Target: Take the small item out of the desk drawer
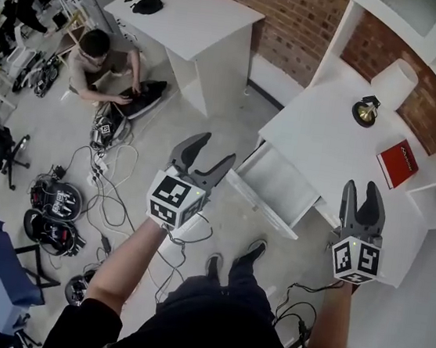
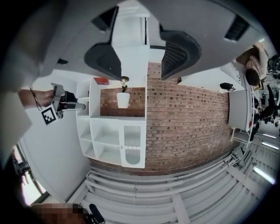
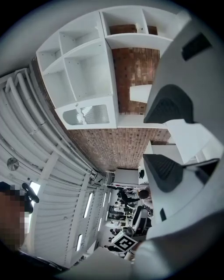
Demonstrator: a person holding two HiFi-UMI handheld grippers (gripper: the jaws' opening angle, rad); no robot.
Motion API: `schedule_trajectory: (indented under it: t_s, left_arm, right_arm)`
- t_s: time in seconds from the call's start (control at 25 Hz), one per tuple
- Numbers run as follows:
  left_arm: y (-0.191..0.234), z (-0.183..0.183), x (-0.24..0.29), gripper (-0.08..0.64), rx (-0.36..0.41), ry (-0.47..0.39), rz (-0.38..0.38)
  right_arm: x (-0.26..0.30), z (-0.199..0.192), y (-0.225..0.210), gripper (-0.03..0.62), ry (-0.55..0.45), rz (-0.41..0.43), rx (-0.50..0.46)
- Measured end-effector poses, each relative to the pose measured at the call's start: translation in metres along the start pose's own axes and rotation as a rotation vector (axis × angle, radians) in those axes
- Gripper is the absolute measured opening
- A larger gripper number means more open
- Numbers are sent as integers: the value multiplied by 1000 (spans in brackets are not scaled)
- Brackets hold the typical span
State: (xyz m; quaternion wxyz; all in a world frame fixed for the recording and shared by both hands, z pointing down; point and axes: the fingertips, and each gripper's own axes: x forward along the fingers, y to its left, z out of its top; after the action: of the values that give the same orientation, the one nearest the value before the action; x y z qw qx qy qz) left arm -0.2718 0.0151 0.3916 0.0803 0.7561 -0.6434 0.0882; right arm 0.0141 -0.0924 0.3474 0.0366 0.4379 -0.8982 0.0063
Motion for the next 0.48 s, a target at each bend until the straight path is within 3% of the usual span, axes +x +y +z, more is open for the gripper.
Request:
schedule_trajectory:
  t_s: [0.2, 0.48]
  left_arm:
    - [-1, -16, 55, 272, 32, 81, 1]
    - [-27, -88, 141, 272, 130, 329, -101]
  right_arm:
    - [41, -15, -41, 217, 11, 31, 6]
    - [84, -64, -99, 207, 72, 72, 64]
